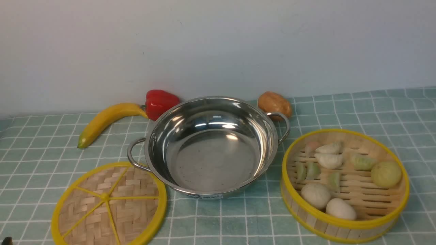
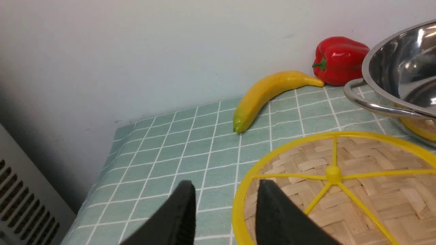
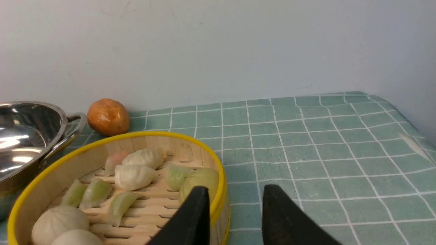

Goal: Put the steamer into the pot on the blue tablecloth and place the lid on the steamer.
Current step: 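Reach for and grasp the rim of the bamboo steamer holding the buns with the right gripper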

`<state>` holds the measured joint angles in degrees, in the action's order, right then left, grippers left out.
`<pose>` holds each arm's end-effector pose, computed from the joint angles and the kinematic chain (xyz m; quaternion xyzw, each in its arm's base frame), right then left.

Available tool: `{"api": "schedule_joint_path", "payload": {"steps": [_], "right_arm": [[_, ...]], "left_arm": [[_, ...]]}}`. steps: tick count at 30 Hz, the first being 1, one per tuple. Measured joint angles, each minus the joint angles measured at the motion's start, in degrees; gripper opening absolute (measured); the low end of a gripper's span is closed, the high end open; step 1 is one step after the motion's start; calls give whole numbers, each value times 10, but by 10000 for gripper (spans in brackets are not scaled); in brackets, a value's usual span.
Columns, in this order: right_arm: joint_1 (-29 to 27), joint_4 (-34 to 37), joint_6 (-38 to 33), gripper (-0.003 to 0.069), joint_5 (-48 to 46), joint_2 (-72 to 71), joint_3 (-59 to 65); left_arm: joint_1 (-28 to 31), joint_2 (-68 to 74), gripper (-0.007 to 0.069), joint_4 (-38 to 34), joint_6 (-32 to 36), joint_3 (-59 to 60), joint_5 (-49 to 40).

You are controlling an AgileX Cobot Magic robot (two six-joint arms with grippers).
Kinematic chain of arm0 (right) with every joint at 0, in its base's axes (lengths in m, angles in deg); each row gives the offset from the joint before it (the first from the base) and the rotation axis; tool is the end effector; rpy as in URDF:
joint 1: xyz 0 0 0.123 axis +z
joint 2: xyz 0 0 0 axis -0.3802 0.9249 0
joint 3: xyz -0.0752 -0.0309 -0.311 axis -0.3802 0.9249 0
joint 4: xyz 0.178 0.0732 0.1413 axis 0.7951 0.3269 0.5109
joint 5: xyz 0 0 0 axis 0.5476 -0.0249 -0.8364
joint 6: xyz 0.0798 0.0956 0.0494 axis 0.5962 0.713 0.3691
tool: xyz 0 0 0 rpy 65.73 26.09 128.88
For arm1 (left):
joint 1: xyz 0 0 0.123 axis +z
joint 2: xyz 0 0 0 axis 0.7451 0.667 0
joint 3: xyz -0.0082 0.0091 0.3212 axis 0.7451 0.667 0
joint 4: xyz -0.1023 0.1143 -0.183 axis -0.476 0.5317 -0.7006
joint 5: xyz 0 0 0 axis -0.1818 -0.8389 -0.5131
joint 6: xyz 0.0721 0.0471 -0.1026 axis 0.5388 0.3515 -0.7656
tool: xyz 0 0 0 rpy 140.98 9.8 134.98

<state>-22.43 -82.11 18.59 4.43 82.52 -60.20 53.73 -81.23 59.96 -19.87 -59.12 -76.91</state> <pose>0.0429 -0.0048 0.1894 0.0876 0.7803 0.0455 0.6176 0.0464 0.0128 0.1807 0.0458 0.7617 0.1407 0.6308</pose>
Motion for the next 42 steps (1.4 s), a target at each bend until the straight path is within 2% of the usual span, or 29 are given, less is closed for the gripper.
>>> {"api": "schedule_joint_path", "payload": {"steps": [39, 42], "right_arm": [[0, 0, 0, 240, 0, 0, 0], [0, 21, 10, 240, 0, 0, 0]], "left_arm": [[0, 0, 244, 11, 4, 0, 0], [0, 0, 244, 8, 2, 0, 0]]}}
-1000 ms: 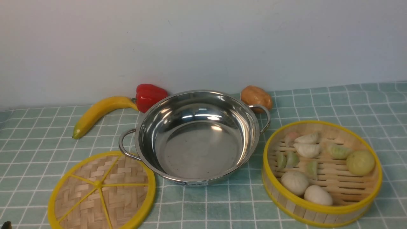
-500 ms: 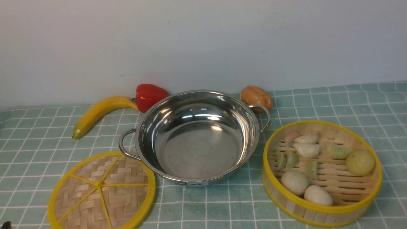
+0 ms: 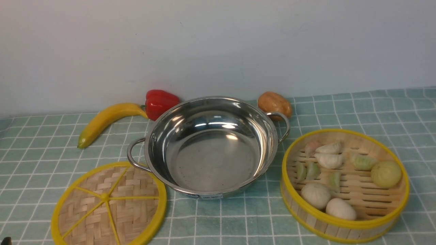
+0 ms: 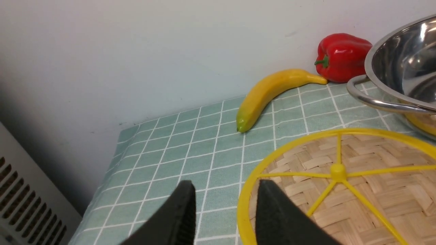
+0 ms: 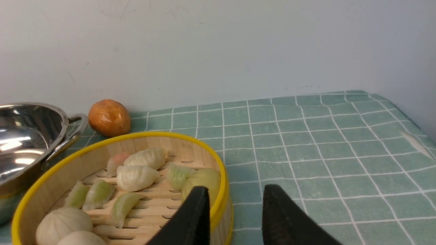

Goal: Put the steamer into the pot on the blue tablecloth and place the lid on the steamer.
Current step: 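Reach for and grasp the rim of the bamboo steamer holding the buns with the right gripper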

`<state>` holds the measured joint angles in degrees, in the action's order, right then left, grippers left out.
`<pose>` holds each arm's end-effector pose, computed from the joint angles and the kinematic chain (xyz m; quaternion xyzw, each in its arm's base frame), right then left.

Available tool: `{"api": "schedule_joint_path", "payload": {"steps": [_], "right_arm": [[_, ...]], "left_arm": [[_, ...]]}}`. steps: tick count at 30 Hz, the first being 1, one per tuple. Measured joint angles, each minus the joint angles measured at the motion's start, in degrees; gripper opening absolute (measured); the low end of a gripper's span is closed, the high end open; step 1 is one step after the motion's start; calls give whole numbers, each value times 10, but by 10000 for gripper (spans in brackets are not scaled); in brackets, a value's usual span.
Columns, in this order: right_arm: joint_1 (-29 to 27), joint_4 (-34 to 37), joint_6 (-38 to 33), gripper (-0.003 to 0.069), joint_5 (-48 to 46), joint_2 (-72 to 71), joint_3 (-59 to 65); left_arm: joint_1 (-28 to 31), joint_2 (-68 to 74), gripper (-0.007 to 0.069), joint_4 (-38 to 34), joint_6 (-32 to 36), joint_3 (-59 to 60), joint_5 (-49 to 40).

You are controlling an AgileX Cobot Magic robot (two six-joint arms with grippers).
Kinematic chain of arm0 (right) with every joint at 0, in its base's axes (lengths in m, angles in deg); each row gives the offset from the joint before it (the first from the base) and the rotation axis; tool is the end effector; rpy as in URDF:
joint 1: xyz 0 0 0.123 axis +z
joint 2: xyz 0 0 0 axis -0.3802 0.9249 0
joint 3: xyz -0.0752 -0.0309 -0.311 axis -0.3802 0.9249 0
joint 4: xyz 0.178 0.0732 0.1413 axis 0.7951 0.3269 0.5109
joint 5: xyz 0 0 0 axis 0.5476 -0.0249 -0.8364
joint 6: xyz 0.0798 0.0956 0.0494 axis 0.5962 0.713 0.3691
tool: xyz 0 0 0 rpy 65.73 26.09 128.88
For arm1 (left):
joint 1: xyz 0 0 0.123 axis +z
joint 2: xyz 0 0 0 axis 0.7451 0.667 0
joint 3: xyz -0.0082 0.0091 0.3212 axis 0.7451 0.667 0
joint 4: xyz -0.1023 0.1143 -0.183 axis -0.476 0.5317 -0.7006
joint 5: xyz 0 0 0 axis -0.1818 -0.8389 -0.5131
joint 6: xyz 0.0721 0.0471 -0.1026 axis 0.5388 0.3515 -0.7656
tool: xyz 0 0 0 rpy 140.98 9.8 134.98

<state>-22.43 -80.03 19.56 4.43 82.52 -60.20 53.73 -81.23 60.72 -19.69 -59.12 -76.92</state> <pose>0.0429 -0.0030 0.1893 0.1032 0.7787 0.0664 0.6153 0.0463 0.0132 0.1808 0.0508 0.7612 0.1471 0.6296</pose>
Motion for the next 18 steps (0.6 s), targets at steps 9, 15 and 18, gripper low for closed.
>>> {"api": "schedule_joint_path", "payload": {"steps": [9, 15, 18], "right_arm": [[0, 195, 36, 240, 0, 0, 0], [0, 305, 37, 240, 0, 0, 0], [0, 334, 38, 240, 0, 0, 0]], "left_arm": [[0, 0, 244, -233, -162, 0, 30], [0, 0, 244, -326, -198, 0, 32], [0, 0, 244, -334, -202, 0, 46]]}}
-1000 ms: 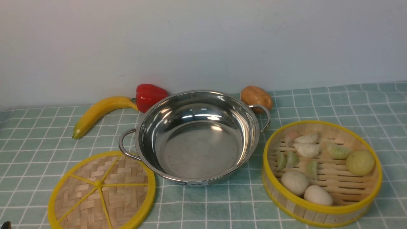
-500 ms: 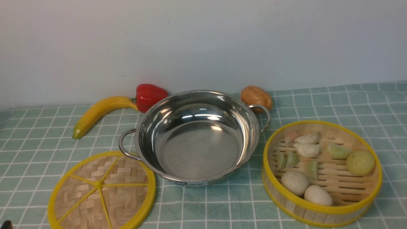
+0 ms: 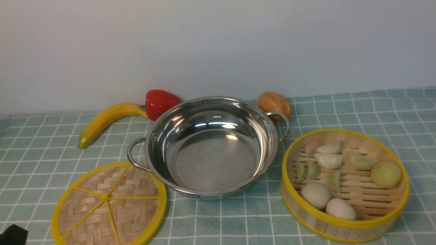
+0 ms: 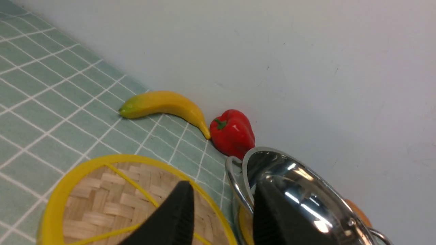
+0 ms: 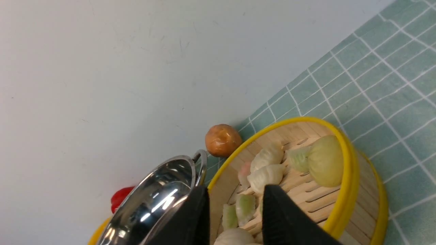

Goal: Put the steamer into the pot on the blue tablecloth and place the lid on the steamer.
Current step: 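Reach for and grasp the rim of the bamboo steamer holding the buns with the right gripper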

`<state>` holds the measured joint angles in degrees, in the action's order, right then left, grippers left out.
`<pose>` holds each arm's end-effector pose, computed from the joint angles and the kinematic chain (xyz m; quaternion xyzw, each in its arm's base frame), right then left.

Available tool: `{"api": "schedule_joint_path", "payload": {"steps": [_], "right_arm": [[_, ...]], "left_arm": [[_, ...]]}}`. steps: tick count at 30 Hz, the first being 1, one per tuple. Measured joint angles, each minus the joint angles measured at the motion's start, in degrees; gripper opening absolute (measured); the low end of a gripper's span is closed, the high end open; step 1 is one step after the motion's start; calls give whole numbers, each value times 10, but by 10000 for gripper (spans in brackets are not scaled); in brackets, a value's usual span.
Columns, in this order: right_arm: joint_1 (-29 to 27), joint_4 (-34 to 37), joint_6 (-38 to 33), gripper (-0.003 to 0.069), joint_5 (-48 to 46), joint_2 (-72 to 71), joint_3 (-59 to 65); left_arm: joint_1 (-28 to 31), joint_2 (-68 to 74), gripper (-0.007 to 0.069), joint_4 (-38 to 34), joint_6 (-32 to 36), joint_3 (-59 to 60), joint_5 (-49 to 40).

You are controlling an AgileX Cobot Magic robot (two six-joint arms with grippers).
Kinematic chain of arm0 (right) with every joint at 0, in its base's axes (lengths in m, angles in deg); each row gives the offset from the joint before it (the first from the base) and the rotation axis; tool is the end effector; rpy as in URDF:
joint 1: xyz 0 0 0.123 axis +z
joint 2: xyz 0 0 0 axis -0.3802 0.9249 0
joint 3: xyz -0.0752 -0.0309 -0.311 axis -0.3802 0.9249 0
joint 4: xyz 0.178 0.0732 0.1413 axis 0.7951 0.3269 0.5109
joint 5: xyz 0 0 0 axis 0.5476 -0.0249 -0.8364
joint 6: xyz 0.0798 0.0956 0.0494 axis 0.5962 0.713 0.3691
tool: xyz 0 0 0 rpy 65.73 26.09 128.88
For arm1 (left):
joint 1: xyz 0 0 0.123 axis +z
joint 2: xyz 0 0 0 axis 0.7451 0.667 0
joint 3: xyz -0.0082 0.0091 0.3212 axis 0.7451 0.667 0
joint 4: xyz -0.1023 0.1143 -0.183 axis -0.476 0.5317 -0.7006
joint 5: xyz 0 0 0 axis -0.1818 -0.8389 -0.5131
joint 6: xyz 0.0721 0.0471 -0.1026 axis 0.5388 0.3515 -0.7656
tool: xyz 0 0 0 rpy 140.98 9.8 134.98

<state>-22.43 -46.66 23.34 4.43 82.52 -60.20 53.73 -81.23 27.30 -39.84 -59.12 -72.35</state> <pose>0.0420 0.0251 0.1958 0.2649 0.7228 0.3289 0.5470 0.0493 -0.0029 0.1916 -0.2461 0.6939 -0.2004 0.6464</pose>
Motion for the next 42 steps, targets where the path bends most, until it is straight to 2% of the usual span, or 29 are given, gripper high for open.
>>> {"api": "schedule_joint_path", "payload": {"steps": [8, 12, 18, 23, 27, 29, 33, 37, 40, 41, 42], "right_arm": [[0, 49, 1, 240, 6, 0, 0], [0, 78, 2, 240, 22, 0, 0], [0, 149, -4, 240, 116, 0, -4], [0, 153, -52, 240, 187, -1, -44], [0, 115, -111, 240, 228, -1, -94], [0, 63, -162, 240, 252, 7, -138], [0, -16, -213, 240, 246, 52, -191], [0, -97, -238, 240, 114, 160, -262], [0, -124, -240, 240, -11, 247, -310], [0, -125, -240, 240, -21, 254, -310], [0, -129, -240, 240, -104, 315, -349]], "left_arm": [[0, 0, 244, -2, 0, 0, 78], [0, 1, 244, -2, 0, 0, 162], [0, 1, 244, -2, -5, -1, 310], [0, 1, 244, 1, -5, -33, 321], [0, 3, 244, 36, 2, -80, 288], [0, 28, 244, 79, 14, -126, 257], [0, 80, 244, 115, 19, -181, 193], [0, 187, 244, 147, 28, -257, 35], [0, 261, 244, 180, 59, -310, -94], [0, 272, 244, 182, 64, -318, -102], [0, 316, 244, 195, 85, -349, -172]]}}
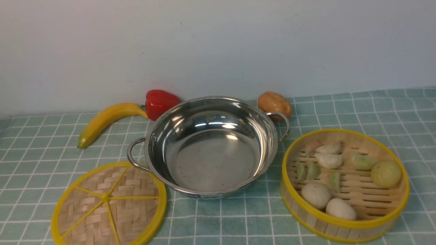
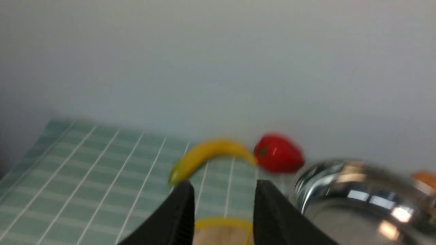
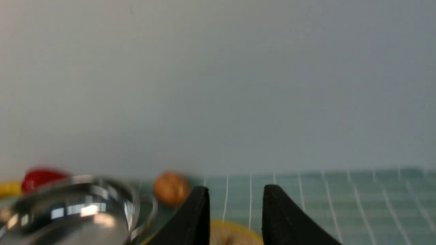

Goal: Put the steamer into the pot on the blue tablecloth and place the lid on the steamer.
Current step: 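Reach for and grasp the rim of the bamboo steamer holding the buns with the right gripper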

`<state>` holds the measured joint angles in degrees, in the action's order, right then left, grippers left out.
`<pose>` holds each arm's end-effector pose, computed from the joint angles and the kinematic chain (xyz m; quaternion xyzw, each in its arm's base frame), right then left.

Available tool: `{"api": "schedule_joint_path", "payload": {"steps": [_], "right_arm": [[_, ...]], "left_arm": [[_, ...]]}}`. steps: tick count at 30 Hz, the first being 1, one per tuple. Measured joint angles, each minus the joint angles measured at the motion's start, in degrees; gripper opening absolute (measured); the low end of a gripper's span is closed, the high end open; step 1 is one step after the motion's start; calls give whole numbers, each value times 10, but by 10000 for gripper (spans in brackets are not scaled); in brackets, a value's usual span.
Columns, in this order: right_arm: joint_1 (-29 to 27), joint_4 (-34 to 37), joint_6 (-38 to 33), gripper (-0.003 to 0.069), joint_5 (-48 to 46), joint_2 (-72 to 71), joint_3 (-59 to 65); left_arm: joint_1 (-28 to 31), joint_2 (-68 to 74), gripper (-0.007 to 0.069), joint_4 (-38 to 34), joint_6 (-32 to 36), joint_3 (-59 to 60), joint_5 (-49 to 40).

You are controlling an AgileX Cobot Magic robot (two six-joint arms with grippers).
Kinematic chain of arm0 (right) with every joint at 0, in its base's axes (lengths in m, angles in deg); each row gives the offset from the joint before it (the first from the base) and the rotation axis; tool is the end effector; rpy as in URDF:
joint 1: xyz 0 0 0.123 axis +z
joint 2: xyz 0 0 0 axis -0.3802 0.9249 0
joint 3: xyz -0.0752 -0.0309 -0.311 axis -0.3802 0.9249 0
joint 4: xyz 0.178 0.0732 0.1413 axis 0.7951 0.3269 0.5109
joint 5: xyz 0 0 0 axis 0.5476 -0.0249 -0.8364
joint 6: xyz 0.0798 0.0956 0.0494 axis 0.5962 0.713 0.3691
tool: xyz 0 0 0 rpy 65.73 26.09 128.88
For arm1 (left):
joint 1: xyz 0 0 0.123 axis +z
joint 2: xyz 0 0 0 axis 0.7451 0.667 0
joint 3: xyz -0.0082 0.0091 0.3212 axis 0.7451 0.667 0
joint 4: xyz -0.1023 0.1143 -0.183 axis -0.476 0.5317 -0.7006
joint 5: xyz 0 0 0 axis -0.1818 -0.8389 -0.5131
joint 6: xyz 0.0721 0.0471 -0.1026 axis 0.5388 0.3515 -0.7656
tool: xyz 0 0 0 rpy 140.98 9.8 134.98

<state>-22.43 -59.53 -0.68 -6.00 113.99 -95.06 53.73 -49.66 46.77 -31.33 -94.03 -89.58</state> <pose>0.1015 0.0210 0.3508 0.0366 0.8143 0.1214 0.5664 0.1051 0.0110 0.3340 -0.1042 0.8086 -0.0141 0.5788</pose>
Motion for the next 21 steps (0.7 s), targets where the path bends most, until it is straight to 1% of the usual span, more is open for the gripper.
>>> {"api": "schedule_joint_path", "payload": {"steps": [1, 2, 3, 4, 5, 7, 9, 12, 16, 21], "right_arm": [[0, 0, 0, 240, -36, 28, -16], [0, 0, 0, 240, -45, 35, -20], [0, 3, 2, 240, -121, 96, -53], [0, 6, 7, 240, -157, 121, -66], [0, 6, 8, 240, -157, 127, -69], [0, 3, 40, 240, -230, 208, -100], [0, -3, 60, 240, -243, 251, -105], [0, -10, 80, 240, -244, 318, -107], [0, -11, 86, 240, -215, 385, -107], [0, -21, 93, 240, -192, 449, -107]], "left_arm": [[0, 27, 244, 3, 13, -19, -42], [0, 27, 244, 3, 15, -19, -50], [0, 79, 244, 5, 40, -56, -129], [0, 94, 244, 5, 44, -66, -143], [0, 104, 244, 5, 48, -72, -157], [0, 169, 244, 7, 76, -105, -238], [0, 207, 244, 7, 87, -114, -280], [0, 264, 244, 7, 92, -116, -316], [0, 317, 244, 9, 96, -116, -319], [0, 361, 244, 9, 96, -117, -294]]}}
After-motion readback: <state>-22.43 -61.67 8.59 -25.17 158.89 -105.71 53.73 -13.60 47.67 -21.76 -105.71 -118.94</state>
